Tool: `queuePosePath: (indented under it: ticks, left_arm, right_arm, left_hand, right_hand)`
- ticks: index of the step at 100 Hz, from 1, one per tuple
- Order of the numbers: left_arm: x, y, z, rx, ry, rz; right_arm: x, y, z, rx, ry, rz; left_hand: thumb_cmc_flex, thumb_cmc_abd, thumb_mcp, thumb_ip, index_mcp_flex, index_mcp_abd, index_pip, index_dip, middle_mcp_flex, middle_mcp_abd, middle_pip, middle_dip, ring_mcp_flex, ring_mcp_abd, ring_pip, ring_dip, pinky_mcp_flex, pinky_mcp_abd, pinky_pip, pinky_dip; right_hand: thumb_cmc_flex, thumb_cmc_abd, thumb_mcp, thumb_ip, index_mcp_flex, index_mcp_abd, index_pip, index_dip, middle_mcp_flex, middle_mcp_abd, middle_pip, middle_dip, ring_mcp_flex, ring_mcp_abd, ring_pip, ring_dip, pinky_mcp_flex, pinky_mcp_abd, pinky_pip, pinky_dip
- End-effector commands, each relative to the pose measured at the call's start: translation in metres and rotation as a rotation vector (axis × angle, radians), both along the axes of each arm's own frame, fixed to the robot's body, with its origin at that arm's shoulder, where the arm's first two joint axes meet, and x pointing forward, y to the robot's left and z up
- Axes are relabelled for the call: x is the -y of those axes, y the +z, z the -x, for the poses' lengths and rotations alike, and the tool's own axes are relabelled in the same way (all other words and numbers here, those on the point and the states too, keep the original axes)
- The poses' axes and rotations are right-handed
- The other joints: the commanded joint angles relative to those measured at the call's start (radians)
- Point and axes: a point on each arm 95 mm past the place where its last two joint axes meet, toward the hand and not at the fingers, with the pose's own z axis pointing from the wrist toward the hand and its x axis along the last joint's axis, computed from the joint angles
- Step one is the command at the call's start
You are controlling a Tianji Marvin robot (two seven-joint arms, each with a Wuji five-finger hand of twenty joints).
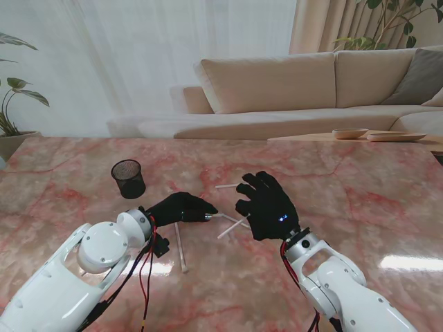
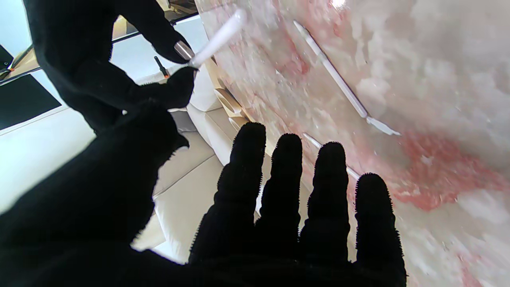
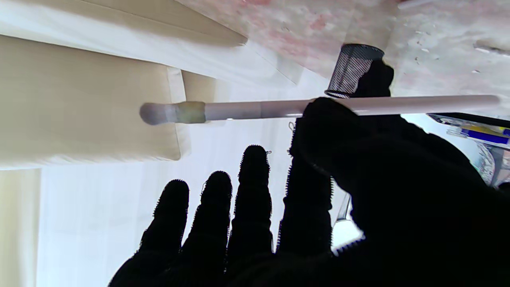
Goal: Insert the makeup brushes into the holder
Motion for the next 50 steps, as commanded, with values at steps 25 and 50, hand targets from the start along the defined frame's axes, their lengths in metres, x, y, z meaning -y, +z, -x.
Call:
queuePosePath:
  ticks: [25,50]
  left_arm:
    - [0.015,-0.003,-0.006,-0.099,-0.003,0.041]
    - [0.023,-0.001,-0.011,-0.146,-0.020,0.059]
  right_arm:
    - [-0.014,0.008,-0.004,0.013,0.095,-0.002]
    - [-0.021,0.012,-0.006,0.021,0.161,0.013]
  left_hand:
    - [-0.052,-0.060,0.068,-0.033,0.062,-0.011,-0.027,-0.024,0.098,-0.013,0.040,-0.002,0.093,-0.007,0.062,0.011,-0.001,-0.004,0.043,-0.011]
    - [-0.028,-0.081,0.109,-0.031,0.118,-0.038,0.000,-0.015,0.159,-0.028,0.053,0.001,0.139,-0.016,0.084,0.020,-0.002,0.001,0.045,-0.017]
  right_hand:
    - [0.032,0.039,0.039,0.015,0.081,-0.099,0.072,0.045,0.009,-0.020,-0.019,0.010,0.009,-0.025,-0.017,0.015,-0.023,-0.017,-0.028,0.015]
    - [0.028,0.040,0.038,0.015,0.083,-0.105,0.065,0.049,0.008,-0.022,-0.023,0.010,0.009,-0.029,-0.016,0.016,-0.025,-0.018,-0.033,0.013]
